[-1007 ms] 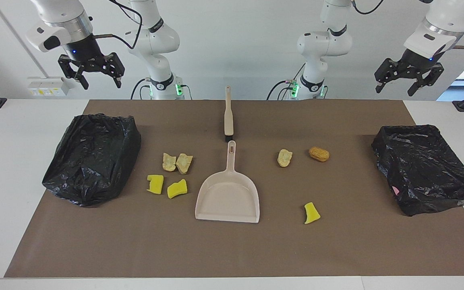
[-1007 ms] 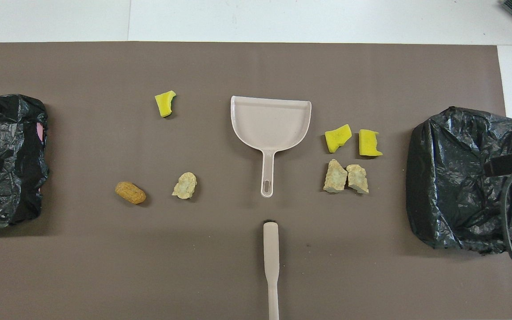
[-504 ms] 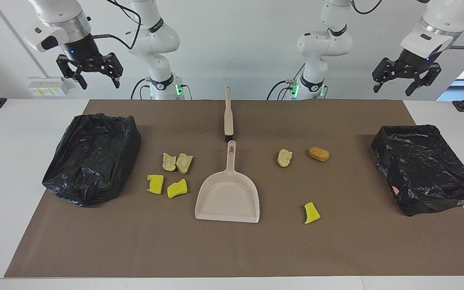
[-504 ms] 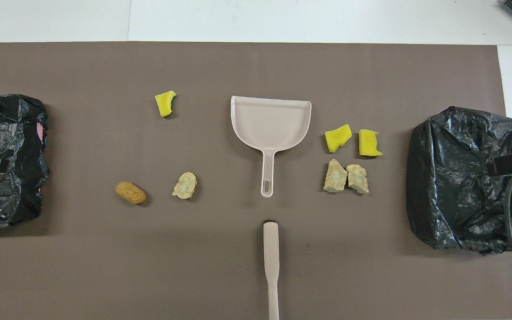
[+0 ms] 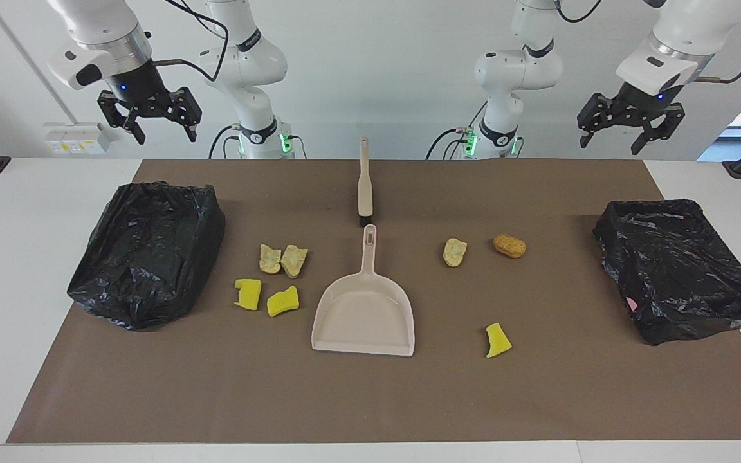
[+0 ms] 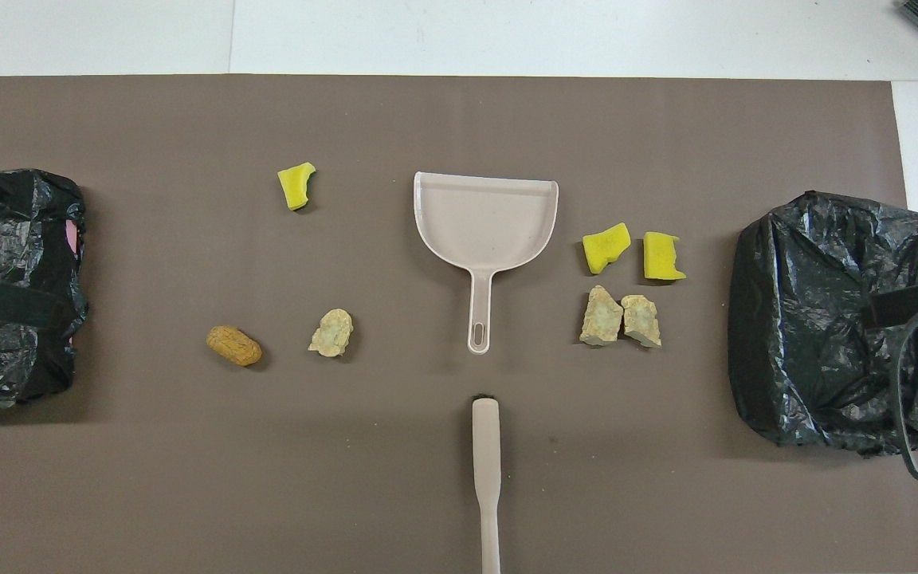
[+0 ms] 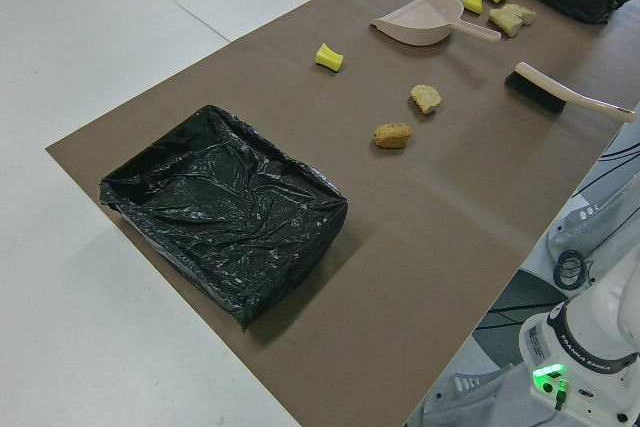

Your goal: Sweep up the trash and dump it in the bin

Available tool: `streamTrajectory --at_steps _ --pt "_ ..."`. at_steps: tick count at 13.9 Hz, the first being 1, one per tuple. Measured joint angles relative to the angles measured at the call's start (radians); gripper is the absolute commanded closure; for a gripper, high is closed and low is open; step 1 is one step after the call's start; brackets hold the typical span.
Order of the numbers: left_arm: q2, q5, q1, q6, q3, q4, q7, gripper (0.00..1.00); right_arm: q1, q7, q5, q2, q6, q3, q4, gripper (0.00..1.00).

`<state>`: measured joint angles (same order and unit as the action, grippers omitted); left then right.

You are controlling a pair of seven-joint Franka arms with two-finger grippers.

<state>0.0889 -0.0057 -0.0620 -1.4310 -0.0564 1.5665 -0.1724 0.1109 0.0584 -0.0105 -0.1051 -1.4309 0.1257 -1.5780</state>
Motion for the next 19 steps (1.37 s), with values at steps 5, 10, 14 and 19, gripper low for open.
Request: streamTrajectory --at_steps 5,10,14,19 --pt "0.091 -0.020 -0.003 -0.111 -0.174 0.216 0.161 0.00 0.000 0.000 0.000 -0.013 0.016 0.000 -0.003 0.00" --pt "0.098 -0.061 -0.010 -0.301 -0.434 0.393 0.460 0.00 0.001 0.000 0.000 -0.010 0.013 -0.002 -0.038 0.00" --pt "0.098 -0.093 -0.010 -0.408 -0.607 0.479 0.646 0.00 0.001 0.000 0.000 -0.010 0.013 -0.002 -0.046 0.00" --pt "0.043 -0.101 -0.010 -0.658 -0.843 0.624 0.892 0.00 0.001 0.000 0.000 -0.010 0.013 -0.002 -0.046 0.00"
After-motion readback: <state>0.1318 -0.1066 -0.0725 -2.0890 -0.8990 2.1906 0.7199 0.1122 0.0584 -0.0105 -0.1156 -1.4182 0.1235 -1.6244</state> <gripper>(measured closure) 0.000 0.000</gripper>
